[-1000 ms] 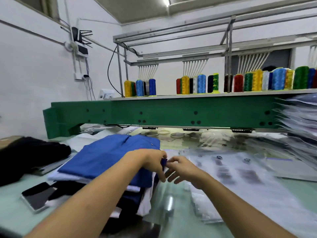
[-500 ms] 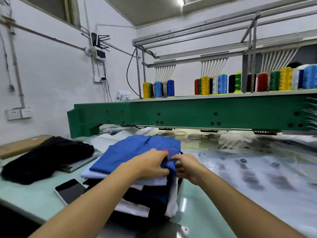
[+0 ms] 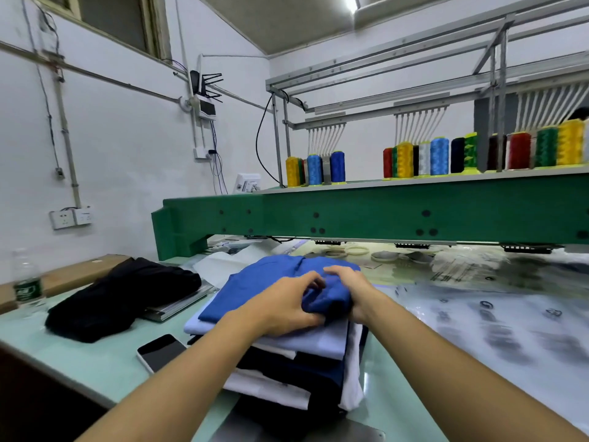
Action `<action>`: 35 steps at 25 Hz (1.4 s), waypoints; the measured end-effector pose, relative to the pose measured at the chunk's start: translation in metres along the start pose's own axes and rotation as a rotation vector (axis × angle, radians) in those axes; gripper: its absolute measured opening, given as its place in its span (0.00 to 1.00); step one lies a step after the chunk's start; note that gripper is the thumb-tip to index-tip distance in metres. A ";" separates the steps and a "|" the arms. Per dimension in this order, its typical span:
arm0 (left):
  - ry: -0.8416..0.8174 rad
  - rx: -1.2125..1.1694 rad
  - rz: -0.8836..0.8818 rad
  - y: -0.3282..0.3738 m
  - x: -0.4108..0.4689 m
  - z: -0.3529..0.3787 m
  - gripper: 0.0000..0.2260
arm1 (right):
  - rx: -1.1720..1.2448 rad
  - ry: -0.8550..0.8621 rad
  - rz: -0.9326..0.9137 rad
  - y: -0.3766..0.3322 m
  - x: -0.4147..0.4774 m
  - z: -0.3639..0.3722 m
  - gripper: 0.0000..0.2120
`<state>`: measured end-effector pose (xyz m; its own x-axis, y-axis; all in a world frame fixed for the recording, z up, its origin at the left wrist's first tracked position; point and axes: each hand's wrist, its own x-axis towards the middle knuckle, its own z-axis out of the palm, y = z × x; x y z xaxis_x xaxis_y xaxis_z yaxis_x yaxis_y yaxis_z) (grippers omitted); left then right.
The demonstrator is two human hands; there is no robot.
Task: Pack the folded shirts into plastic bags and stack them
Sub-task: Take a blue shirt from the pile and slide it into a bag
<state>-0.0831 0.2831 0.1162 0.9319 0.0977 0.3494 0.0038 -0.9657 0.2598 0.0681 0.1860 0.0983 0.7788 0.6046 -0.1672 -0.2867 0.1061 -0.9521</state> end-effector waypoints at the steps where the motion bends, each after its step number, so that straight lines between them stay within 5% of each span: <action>1: -0.076 0.058 -0.031 -0.008 -0.008 -0.003 0.25 | -0.020 0.032 -0.023 0.001 0.002 0.002 0.35; 6: 0.000 0.124 -0.165 -0.059 -0.043 -0.044 0.25 | 0.053 0.082 -0.077 0.002 0.007 0.003 0.43; 10: 0.057 0.250 -0.362 -0.085 -0.050 -0.054 0.27 | -0.028 0.029 -0.077 0.006 0.011 -0.008 0.35; 13: 0.336 0.317 -0.490 -0.084 -0.038 -0.043 0.21 | -0.029 -0.076 -0.038 0.010 0.013 -0.010 0.28; 16: 0.643 -0.098 -0.397 -0.053 0.006 -0.035 0.08 | 0.016 -0.085 -0.082 0.010 0.018 -0.007 0.20; 19: 0.296 -0.259 -0.051 -0.019 0.032 -0.018 0.07 | 0.060 -0.028 -0.039 0.010 0.023 -0.009 0.14; 21: 0.000 -0.241 0.118 0.003 0.048 -0.008 0.15 | 0.136 -0.041 -0.011 0.010 0.030 -0.015 0.24; 23: -0.118 -0.154 0.137 0.006 0.056 0.001 0.21 | 0.179 -0.065 0.034 0.008 0.032 -0.020 0.34; 25: -0.031 -0.271 0.063 -0.009 0.057 0.006 0.19 | 0.126 -0.084 0.066 0.007 0.032 -0.023 0.34; 28: 0.242 -0.171 -0.329 -0.023 0.066 0.009 0.13 | 0.053 -0.097 0.074 0.010 0.032 -0.023 0.24; 31: 0.195 0.113 -0.770 -0.038 0.074 0.012 0.31 | 0.086 -0.130 0.078 0.009 0.032 -0.024 0.19; 33: 0.202 0.102 -0.863 -0.046 0.077 0.006 0.31 | 0.096 -0.137 0.070 0.008 0.036 -0.024 0.19; 35: 0.154 0.030 -0.827 -0.055 0.082 -0.002 0.19 | 0.083 -0.136 0.058 0.007 0.039 -0.024 0.19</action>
<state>-0.0080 0.3449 0.1318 0.5648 0.8061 0.1764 0.6752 -0.5744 0.4628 0.1098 0.1911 0.0785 0.6786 0.7122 -0.1799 -0.3787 0.1293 -0.9164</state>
